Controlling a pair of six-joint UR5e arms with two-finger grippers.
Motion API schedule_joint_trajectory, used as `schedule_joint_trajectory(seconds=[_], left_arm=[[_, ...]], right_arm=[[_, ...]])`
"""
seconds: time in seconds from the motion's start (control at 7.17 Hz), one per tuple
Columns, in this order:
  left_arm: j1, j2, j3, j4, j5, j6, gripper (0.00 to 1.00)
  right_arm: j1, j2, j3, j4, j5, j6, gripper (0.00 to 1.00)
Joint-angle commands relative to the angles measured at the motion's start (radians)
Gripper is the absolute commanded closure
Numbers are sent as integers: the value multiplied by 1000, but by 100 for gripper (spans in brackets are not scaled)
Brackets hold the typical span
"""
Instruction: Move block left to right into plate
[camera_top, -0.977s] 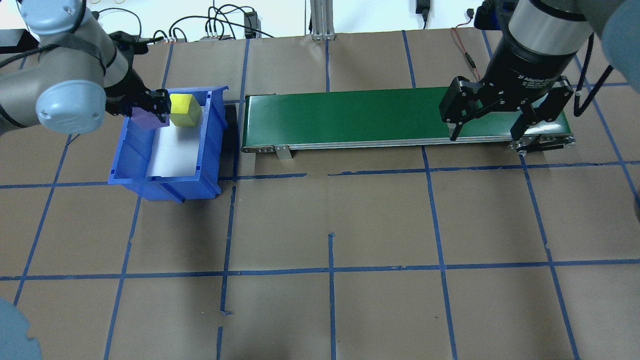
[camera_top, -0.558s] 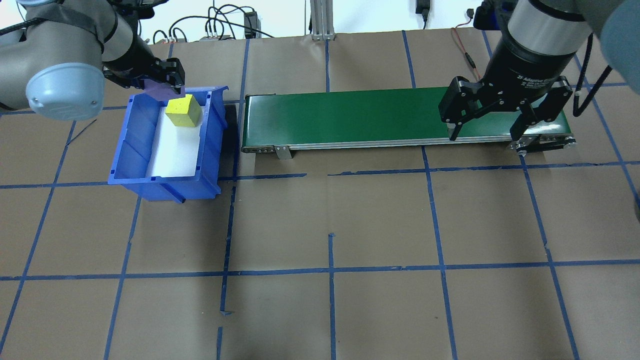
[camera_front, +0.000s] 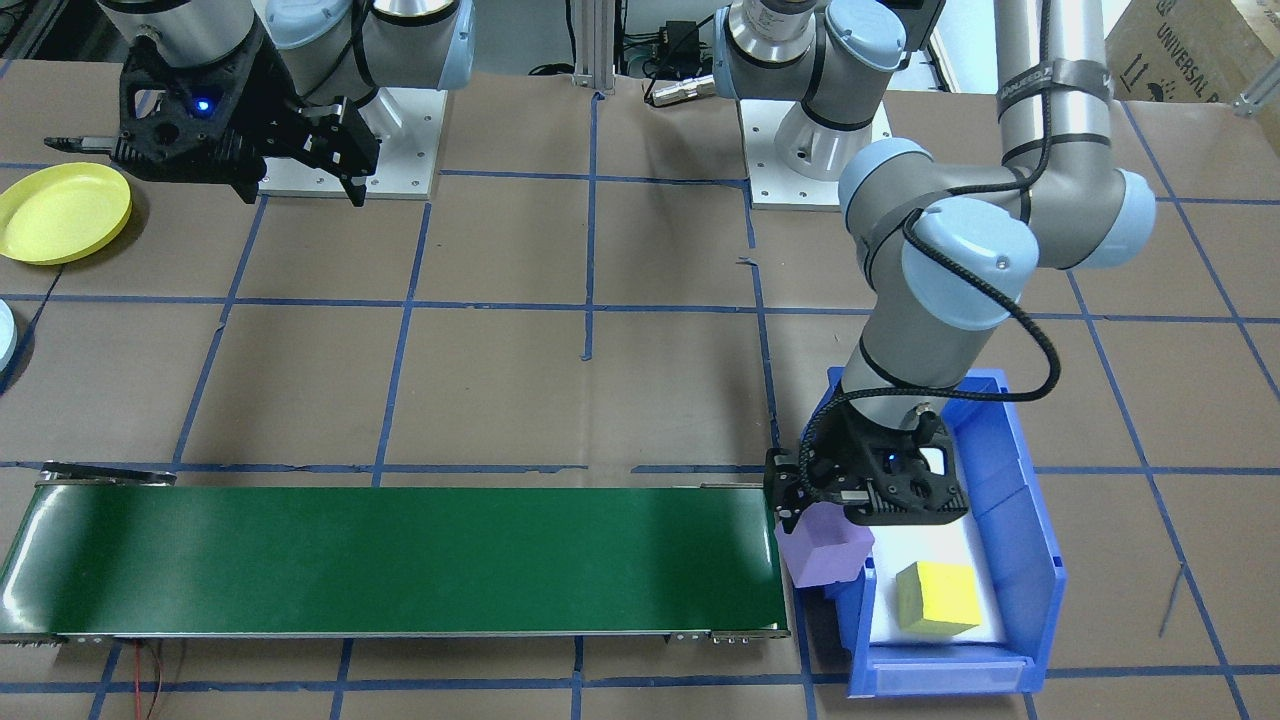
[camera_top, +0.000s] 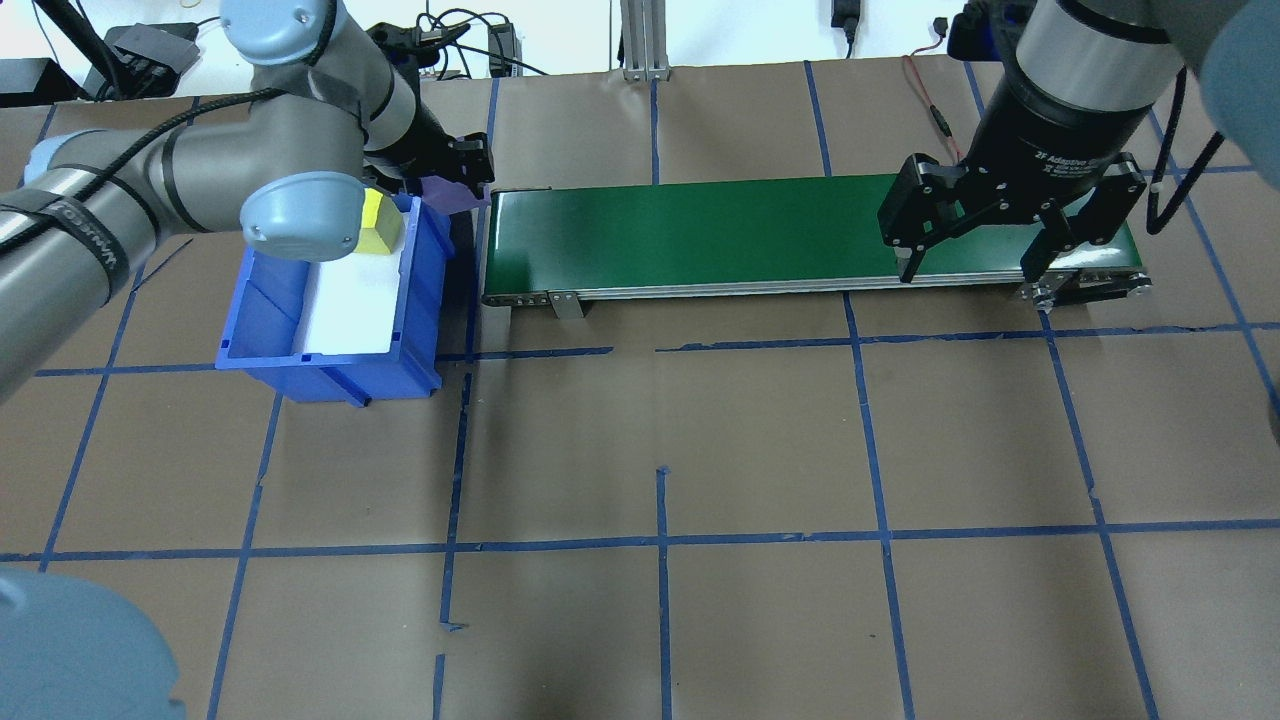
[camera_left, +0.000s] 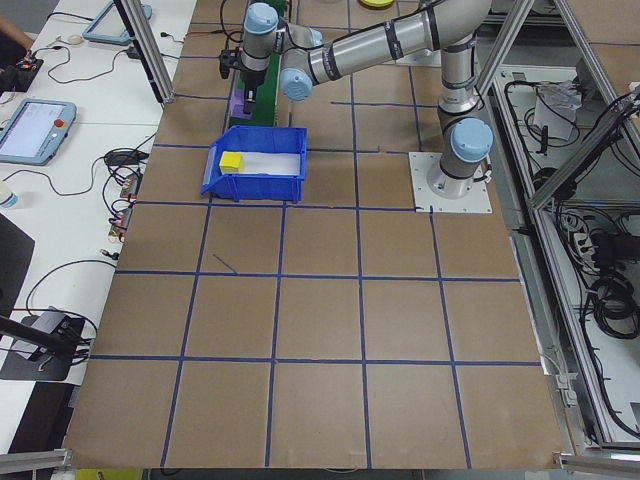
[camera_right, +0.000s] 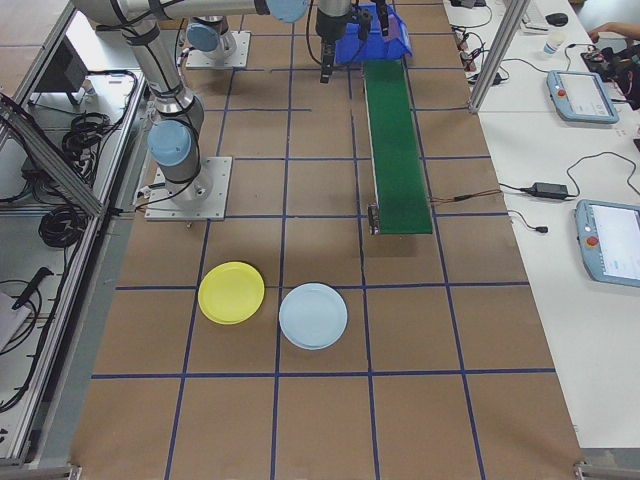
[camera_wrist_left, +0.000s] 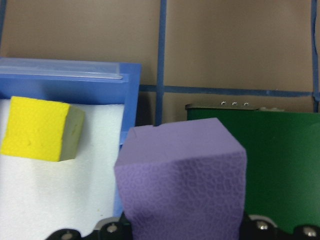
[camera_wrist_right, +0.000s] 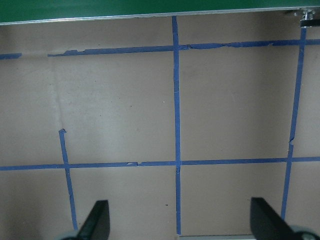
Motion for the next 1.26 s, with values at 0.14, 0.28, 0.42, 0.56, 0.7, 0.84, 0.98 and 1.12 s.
schedule_joint_trajectory(seconds=[0.14, 0.28, 0.42, 0.56, 0.7, 0.84, 0.98, 1.12], left_arm=[[-25, -57, 0, 34, -31, -73, 12], [-25, -62, 0, 34, -31, -90, 0], [-25, -57, 0, 34, -24, -86, 0], [-25, -24, 3, 31, -16, -72, 0], [-17, 15, 24, 21, 37, -43, 0], [-5, 38, 64, -19, 90, 19, 0], [54, 39, 98, -59, 82, 38, 0], [120, 27, 104, -64, 78, 101, 0]], right_arm=[[0, -1, -1, 0, 0, 0, 0], [0, -1, -1, 1, 0, 0, 0], [0, -1, 1, -2, 2, 0, 0], [0, 1, -1, -2, 0, 0, 0], [0, 1, -1, -5, 3, -1, 0], [-3, 2, -2, -6, 16, -4, 0], [-17, 4, -1, -8, 10, -18, 0], [-61, 37, -1, -16, 17, -62, 0]])
